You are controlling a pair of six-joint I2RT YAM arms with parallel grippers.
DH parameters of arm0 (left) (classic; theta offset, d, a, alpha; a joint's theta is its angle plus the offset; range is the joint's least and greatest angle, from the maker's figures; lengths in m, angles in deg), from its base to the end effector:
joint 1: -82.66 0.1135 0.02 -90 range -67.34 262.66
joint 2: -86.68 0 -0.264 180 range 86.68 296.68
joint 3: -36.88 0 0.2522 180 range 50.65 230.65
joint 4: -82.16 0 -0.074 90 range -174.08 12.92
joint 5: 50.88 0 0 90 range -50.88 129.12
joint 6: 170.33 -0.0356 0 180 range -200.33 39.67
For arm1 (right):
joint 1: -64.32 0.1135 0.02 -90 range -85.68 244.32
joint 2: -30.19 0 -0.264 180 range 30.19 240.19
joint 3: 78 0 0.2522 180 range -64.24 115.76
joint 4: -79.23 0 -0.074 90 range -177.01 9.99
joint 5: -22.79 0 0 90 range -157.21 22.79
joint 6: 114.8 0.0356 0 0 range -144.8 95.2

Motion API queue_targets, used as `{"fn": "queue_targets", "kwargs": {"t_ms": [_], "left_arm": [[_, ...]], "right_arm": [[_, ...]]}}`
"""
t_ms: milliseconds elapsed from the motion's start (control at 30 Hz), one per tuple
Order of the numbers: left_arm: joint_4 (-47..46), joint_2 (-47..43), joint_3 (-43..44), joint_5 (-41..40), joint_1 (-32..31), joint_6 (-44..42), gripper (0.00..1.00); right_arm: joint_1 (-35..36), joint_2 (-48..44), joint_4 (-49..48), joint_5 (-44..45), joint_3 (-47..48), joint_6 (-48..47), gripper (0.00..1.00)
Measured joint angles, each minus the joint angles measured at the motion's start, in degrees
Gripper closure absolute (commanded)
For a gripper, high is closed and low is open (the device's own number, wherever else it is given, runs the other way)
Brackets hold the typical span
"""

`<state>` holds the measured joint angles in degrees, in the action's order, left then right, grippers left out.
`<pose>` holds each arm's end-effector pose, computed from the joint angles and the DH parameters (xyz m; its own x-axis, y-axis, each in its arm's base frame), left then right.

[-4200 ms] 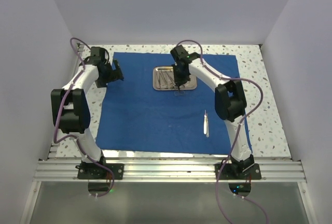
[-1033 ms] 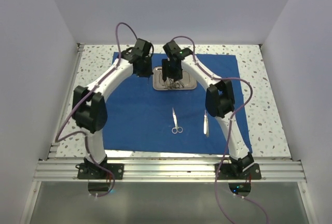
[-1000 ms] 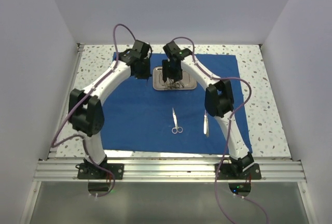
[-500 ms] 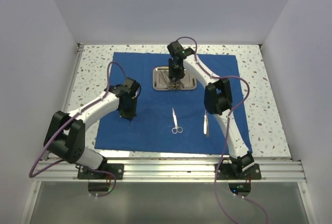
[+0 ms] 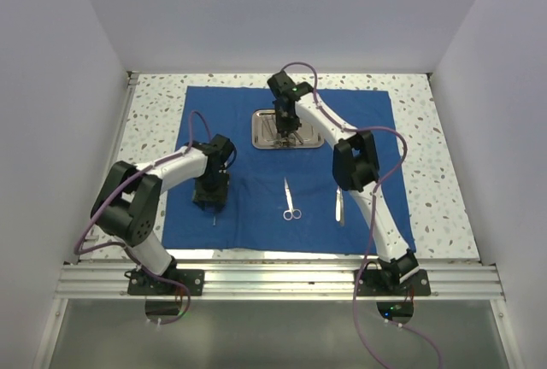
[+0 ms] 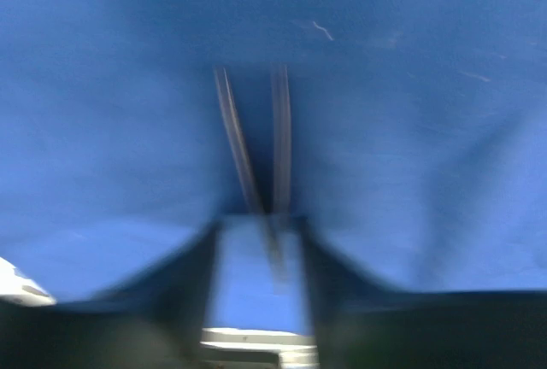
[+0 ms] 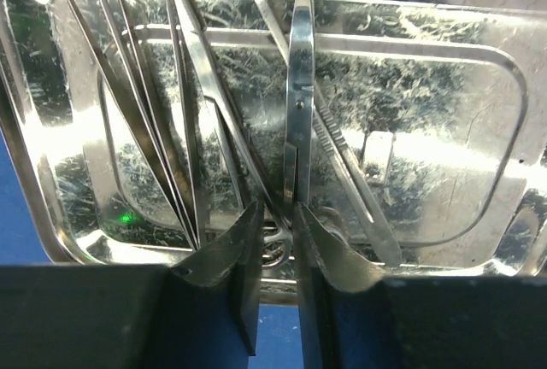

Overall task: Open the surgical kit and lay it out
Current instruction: Place the medical item in the surgical kit, then pick up the medical item from the container.

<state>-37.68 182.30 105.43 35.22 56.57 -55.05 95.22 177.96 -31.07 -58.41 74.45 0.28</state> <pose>0.2487 -0.1191 0.1521 -0.9973 0.0139 -0.0727 0.0110 0.9991 0.0408 0.4668 0.2730 0.1759 -0.8961 -0.0481 -0.4413 -0.0797 0.9954 0.0534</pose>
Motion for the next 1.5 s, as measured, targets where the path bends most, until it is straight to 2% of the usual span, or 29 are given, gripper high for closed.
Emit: {"fn": "queue_targets", "kwargs": {"t_ms": [67,200,233,400,467,500,800,967,1133,1267,1367,1500], "left_arm": [[1.3,0.7,0.5,-0.4,0.6,-0.3,0.28],[1.7,0.7,0.6,0.3,1.0,-0.5,0.26],[1.6,0.7,0.7,0.7,1.0,-0.4,0.27],[1.7,1.3,1.0,1.7,1.0,-0.5,0.25],[1.8,1.3,1.2,2.0,1.0,-0.5,0.16],[1.9,1.3,1.3,2.1,1.0,-0.7,0.0],[2.9,2.6,3.3,2.5,0.8,-0.9,0.0],[4.6,5.9,8.8,0.7,0.0,-1.0,0.0],[4.8,7.2,16.1,-4.2,0.2,-1.6,0.0],[5.3,7.0,16.0,-6.1,2.1,-2.0,0.0],[5.2,6.3,13.5,-6.5,4.9,-2.1,0.0],[5.1,6.1,10.4,-6.4,9.9,-2.0,0.0]], "right_arm": [[0.4,0.0,0.2,0.7,-0.2,-0.3,0.8],[0.7,0.3,0.3,1.6,-0.7,-0.7,0.9],[0.8,0.3,0.4,1.8,-0.7,-0.7,0.98],[0.9,0.7,1.1,2.3,0.0,-0.8,1.0],[0.9,0.8,1.3,2.3,0.3,-0.8,1.0],[0.9,0.9,1.5,2.3,0.5,-0.8,1.0],[0.9,0.2,2.5,2.2,0.8,-0.7,1.0],[0.9,-3.0,5.8,1.9,-1.7,-0.5,1.0],[0.9,-11.8,7.3,1.5,-9.4,0.2,1.0],[1.0,-20.2,6.9,0.3,-16.1,0.9,1.0],[1.4,-28.3,5.6,-0.8,-25.8,1.2,1.0],[3.5,-39.1,1.0,-3.2,-44.9,1.9,1.0]]}}
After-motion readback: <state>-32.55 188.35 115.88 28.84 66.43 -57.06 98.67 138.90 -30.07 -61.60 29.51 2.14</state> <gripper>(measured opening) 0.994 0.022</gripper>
